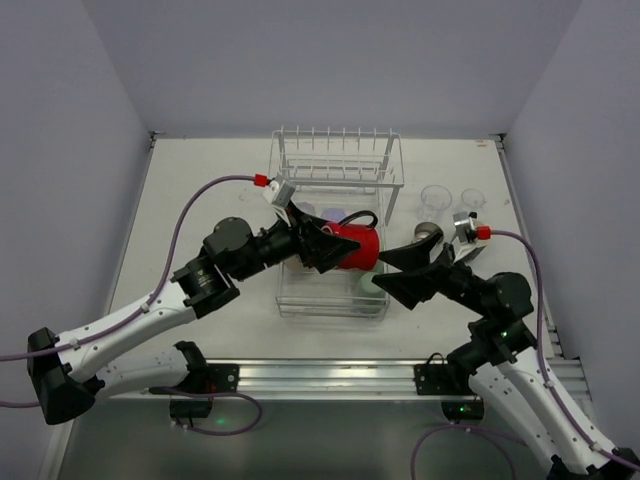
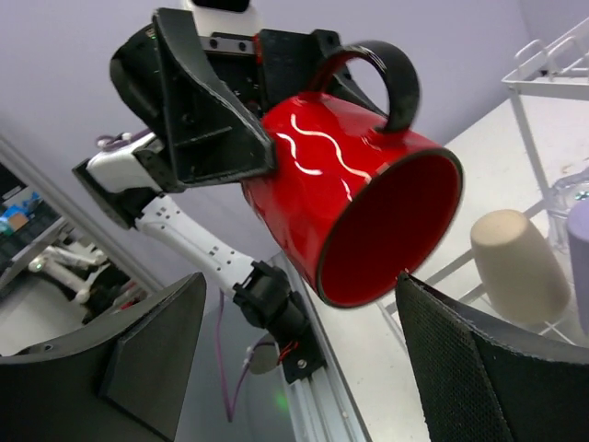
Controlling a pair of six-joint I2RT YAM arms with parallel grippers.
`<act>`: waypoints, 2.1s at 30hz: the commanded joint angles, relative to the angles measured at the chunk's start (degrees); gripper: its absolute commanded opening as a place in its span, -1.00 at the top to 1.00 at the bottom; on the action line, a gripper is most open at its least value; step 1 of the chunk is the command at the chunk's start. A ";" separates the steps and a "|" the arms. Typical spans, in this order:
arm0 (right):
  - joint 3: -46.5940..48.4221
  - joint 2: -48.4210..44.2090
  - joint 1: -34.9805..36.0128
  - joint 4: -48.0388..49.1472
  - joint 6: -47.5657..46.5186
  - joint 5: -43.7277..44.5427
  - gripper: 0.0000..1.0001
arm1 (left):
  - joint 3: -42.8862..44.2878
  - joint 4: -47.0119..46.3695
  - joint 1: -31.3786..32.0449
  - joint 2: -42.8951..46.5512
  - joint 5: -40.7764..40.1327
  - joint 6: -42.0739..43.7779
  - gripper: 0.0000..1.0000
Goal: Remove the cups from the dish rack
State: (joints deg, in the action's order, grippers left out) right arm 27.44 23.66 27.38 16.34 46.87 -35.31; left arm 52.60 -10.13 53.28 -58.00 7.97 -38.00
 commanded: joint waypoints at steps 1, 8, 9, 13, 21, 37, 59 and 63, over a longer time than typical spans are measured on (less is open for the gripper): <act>2.27 4.10 0.05 8.96 2.61 -5.12 -0.72 | -0.65 -11.22 -0.19 -0.53 2.31 -1.81 0.84; 1.47 11.05 0.84 22.86 10.61 -7.85 -0.21 | -2.85 -17.28 -0.10 -3.08 3.81 -3.75 0.77; 1.56 12.10 1.19 23.30 10.78 -7.84 -0.17 | -3.29 -19.03 -0.10 -3.26 3.72 -3.92 0.74; 1.65 14.48 2.77 25.67 11.57 -8.02 0.29 | -3.64 -21.15 -0.10 -3.61 2.50 -4.54 0.38; 6.47 11.77 3.21 7.26 2.72 -3.37 1.00 | -2.68 -15.72 -0.19 -0.72 -1.37 -0.60 -0.99; 25.03 14.04 3.04 -65.09 -14.53 48.20 1.00 | 3.40 36.84 -0.19 10.79 -27.99 23.93 -1.00; 20.20 49.10 -1.80 -54.04 -15.14 46.65 0.77 | -9.53 34.30 -0.28 21.35 -31.87 24.29 -1.00; 19.32 49.73 -1.89 -52.90 -15.32 46.47 0.38 | -9.62 34.13 -0.72 21.35 -31.44 24.29 -1.00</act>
State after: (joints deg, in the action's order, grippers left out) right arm 46.63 73.60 25.80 -39.77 32.45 10.31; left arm 43.22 25.34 53.19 -36.77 -23.29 -14.35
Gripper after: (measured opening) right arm 0.296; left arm 0.997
